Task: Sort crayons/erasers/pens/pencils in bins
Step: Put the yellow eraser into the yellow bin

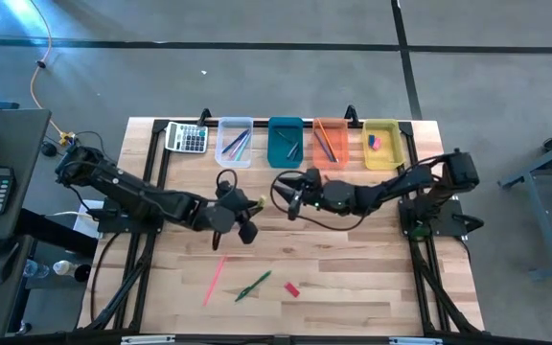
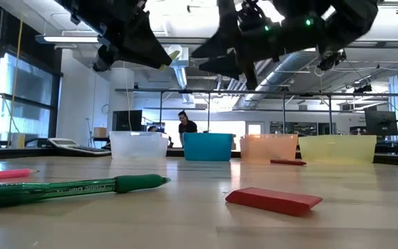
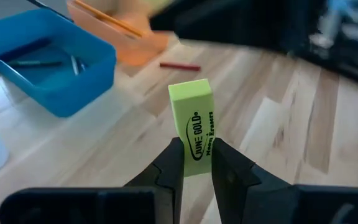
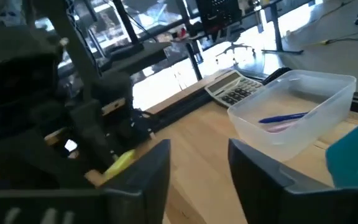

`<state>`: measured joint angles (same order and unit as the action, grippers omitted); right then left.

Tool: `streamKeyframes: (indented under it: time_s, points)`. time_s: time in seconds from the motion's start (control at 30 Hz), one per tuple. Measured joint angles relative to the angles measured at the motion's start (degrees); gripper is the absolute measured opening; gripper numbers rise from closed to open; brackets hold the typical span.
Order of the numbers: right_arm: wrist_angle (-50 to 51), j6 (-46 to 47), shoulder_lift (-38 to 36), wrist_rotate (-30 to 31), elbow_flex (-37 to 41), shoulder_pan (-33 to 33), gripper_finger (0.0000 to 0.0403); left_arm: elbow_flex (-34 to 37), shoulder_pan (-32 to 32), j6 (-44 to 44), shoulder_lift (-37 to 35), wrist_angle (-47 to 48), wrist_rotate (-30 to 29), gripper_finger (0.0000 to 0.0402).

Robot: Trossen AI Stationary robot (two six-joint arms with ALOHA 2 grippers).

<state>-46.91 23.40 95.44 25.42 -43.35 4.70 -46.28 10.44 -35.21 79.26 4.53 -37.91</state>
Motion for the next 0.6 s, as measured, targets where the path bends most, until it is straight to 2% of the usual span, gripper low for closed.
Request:
streamKeyframes:
  time_s: [0.23,0.6]
  points:
    - [3.35,1.01,0.00,1.56,-3.29,2.16,0.0195,0.00,-2.16,2.83,0.00,-6.06,-0.50,0.0051]
    - [1.61,2.16,0.00,1.08,-3.52,2.07,0.0197,0.00,-2.94,4.35,0.33,-9.64,-0.31,0.0051]
